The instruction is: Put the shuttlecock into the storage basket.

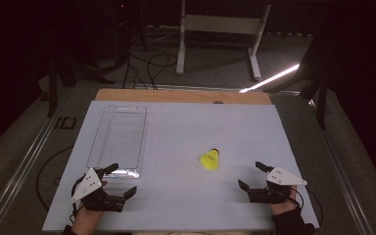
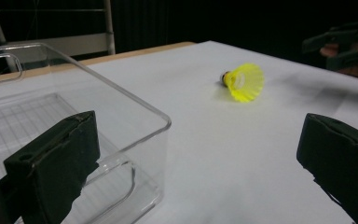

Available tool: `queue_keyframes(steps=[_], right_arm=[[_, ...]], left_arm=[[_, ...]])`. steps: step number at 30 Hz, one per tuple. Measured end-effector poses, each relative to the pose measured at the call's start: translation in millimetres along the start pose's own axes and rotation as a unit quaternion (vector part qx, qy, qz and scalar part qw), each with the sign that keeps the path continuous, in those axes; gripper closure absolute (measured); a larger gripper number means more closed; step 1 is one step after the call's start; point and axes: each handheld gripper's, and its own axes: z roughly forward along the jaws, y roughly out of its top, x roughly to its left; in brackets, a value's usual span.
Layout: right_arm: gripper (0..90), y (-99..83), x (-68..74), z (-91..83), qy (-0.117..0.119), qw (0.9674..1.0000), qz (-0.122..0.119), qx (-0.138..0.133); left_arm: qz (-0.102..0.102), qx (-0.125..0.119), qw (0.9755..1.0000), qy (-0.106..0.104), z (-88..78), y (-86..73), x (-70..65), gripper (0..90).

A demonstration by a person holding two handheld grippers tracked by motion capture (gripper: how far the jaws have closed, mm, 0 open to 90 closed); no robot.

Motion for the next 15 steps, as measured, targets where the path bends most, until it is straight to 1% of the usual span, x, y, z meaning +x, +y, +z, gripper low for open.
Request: queue_keyframes(steps=[2, 6, 8, 13, 15], right_arm=[[8.9, -0.3, -0.3, 0.0, 0.001, 1.0, 0.001, 0.001], [8.9, 0.5, 1.2, 0.2, 0.001, 1.0, -0.001, 0.002], [8.9, 1.1, 1.9, 0.0, 0.0, 1.0, -0.001, 0.001], [8.9, 1.2, 1.9, 0.0, -0.001, 1.0, -0.002, 0.0], [8.9, 1.3, 2.0, -0.3, 0.0, 1.0, -0.002, 0.0]], left_arm=[[0.002, 0.003, 1.0, 0.003, 0.6, -0.2, -0.2, 0.0], [0.004, 0.01, 0.9999, 0.002, 1.1, -0.9, -0.3, 0.0], [0.005, 0.009, 0.9999, 0.004, 0.9, -0.7, -0.6, 0.0], [-0.002, 0.001, 1.0, 0.003, -0.5, -0.2, 0.2, 0.0], [-0.001, 0.002, 1.0, 0.001, -0.6, -0.1, -0.1, 0.0]])
